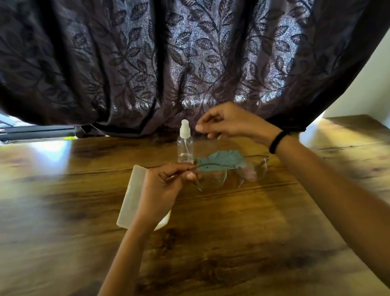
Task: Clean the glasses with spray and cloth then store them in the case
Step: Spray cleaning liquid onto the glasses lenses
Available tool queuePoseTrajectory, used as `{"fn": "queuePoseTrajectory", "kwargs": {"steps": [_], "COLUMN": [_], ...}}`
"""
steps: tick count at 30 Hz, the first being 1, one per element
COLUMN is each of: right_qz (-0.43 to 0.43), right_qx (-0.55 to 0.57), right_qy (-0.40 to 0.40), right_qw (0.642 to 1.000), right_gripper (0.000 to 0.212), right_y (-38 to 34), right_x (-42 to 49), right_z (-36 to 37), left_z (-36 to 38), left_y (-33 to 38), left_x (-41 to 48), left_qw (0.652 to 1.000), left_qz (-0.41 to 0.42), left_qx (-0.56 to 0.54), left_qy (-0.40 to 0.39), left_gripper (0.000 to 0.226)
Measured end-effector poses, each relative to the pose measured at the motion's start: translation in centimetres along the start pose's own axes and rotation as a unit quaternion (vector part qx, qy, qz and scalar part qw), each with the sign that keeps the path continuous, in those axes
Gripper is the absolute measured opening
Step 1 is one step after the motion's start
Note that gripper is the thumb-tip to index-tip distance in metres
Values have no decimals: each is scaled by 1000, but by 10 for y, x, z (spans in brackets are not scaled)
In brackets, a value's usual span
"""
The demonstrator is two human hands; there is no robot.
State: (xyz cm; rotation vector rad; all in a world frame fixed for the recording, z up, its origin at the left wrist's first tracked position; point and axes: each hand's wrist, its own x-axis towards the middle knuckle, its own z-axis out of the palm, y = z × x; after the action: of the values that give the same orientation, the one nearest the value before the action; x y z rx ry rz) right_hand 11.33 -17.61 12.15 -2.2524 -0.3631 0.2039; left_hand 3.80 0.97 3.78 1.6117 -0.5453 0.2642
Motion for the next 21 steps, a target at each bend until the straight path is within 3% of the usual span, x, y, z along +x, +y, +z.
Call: {"fn": "queuePoseTrajectory", "kwargs": {"steps": [4, 10, 18, 21], "right_qz": [3, -20, -57, -59], "right_qx": [-101, -90, -20, 70], "right_qy": [-94, -144, -78, -23], "right_qw": [990, 985, 995, 995], "right_gripper": [44, 47, 36, 32], "right_y": [11, 30, 39, 37], "right_x": [30, 44, 46, 44], "right_z": [8, 21, 34, 21], "left_z": [-9, -14, -14, -14], "left_y": [0, -2, -4, -4], "left_x": [1, 1, 1, 1], "left_qw": [1000, 1000, 1000, 1000], "left_qz": [-1, -1, 1, 2], "left_qx": [-8, -25, -21, -12], "left_qy": [-2, 4, 3, 9], "left_gripper": [21, 17, 19, 20]}}
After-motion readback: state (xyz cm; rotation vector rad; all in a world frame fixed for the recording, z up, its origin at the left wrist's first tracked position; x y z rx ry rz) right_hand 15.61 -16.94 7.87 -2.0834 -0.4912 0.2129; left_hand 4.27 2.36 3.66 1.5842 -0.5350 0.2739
